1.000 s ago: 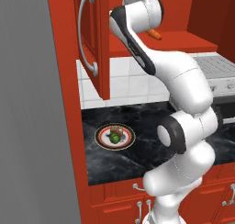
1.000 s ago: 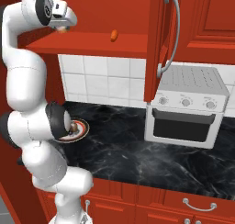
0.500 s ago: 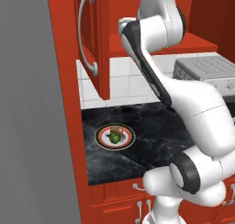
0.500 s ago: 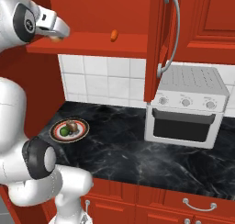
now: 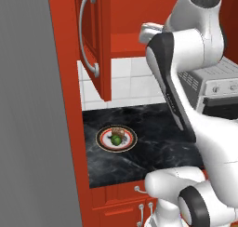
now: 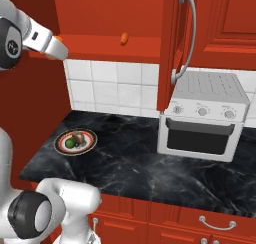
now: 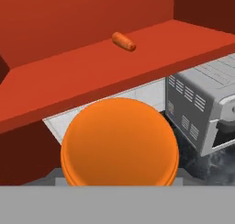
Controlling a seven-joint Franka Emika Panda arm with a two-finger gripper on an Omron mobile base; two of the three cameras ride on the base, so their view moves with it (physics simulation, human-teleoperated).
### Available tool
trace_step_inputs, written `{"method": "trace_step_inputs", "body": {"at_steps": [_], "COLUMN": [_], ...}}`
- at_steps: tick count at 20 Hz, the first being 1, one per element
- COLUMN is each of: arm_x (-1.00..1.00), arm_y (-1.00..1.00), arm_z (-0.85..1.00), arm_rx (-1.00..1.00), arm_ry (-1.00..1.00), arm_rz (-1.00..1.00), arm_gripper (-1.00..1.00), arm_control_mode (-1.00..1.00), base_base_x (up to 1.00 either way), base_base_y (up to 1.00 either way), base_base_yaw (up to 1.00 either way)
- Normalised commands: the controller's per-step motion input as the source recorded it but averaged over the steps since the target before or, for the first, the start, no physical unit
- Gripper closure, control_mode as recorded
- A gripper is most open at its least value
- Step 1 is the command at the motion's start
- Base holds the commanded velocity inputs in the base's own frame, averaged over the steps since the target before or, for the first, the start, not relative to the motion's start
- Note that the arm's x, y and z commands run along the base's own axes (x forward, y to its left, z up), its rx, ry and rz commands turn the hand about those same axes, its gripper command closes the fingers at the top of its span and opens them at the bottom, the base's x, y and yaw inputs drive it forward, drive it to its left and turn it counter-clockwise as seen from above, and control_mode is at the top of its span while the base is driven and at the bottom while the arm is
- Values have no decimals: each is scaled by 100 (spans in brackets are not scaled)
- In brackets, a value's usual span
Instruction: Pick the avocado and bread from the counter and place them on the plate. Then pick the jam from the cabinet and place it next to the plate. Lastly close the cabinet door.
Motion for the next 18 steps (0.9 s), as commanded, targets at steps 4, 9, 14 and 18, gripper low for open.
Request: {"method": "trace_step_inputs", "body": {"at_steps": [4, 9, 14, 18], "arm_x": [-97, -82, -36, 0], "arm_y": [-9, -4, -22, -39], "arm_z": [0, -4, -25, -42], "arm_rx": [9, 1, 0, 0], "arm_ry": [8, 2, 1, 7], "arm_rz": [1, 9, 15, 21], "arm_gripper": [100, 100, 100, 100], "arm_control_mode": [-100, -100, -100, -100], "base_base_x": [0, 0, 0, 0], "base_base_y": [0, 0, 0, 0], "base_base_yaw": [0, 0, 0, 0]}}
